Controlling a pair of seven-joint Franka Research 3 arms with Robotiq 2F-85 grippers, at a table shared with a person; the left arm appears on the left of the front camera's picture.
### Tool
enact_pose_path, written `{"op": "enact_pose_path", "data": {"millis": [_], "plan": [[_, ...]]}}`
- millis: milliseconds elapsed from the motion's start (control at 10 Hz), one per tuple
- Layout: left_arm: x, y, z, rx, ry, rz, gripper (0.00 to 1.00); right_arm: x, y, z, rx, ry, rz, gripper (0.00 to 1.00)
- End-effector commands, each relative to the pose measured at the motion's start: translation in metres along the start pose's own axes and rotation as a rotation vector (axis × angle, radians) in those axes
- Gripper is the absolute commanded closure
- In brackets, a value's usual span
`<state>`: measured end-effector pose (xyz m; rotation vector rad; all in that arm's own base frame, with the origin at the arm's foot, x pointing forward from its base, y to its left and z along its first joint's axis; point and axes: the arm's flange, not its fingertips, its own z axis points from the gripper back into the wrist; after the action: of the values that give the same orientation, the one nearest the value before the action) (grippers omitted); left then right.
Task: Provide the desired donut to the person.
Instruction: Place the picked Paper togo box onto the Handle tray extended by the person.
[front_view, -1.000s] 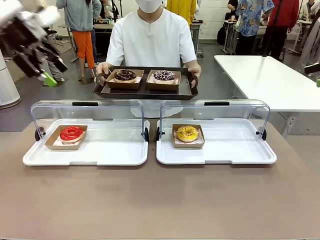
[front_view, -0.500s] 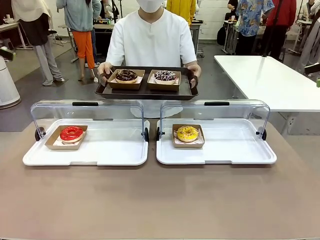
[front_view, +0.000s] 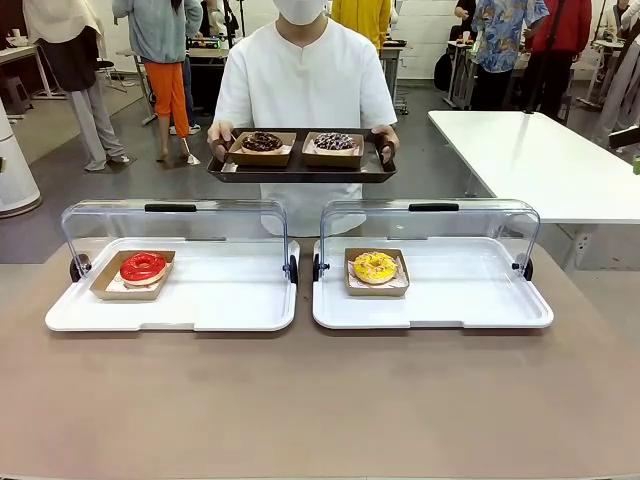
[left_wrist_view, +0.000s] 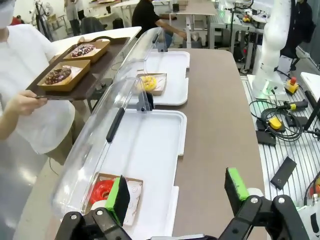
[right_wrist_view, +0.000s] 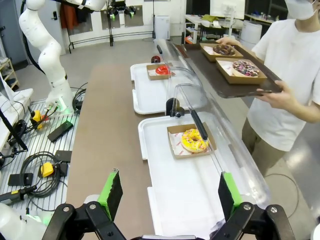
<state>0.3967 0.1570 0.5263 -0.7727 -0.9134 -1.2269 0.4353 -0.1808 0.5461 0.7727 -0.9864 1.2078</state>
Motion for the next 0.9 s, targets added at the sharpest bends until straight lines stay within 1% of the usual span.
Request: {"op": "enact_pose_path", "data": {"millis": [0,100,200,300,800], "plan": [[-0.0007,0.0045,-0.0044,0.02,-0.009,0.037,0.0,0.0012,-0.0009,-0.0015,-0.006,-0.024,0.006,0.0],[-0.0066,-0.002,-0.0054,0.023,-0.017,0.044,0.0,0.0012,-0.0009,-0.0015,-0.006,-0.024,0.006,0.0],[-0.0045,0.0031,-0.006,0.023,-0.024,0.046,0.0,0.0012,-0.0009,-0.0015,-0.006,-0.024,0.006,0.0],[-0.007,0.002,-0.0023,-0.003,0.001,0.02,0.0,0.0012,-0.0009,-0.0015,-0.006,-0.024,0.006,0.0],[-0.007,0.002,-0.0023,-0.003,0.001,0.02,0.0,0.0012,-0.0009,-0.0015,-0.006,-0.024,0.006,0.0]]}}
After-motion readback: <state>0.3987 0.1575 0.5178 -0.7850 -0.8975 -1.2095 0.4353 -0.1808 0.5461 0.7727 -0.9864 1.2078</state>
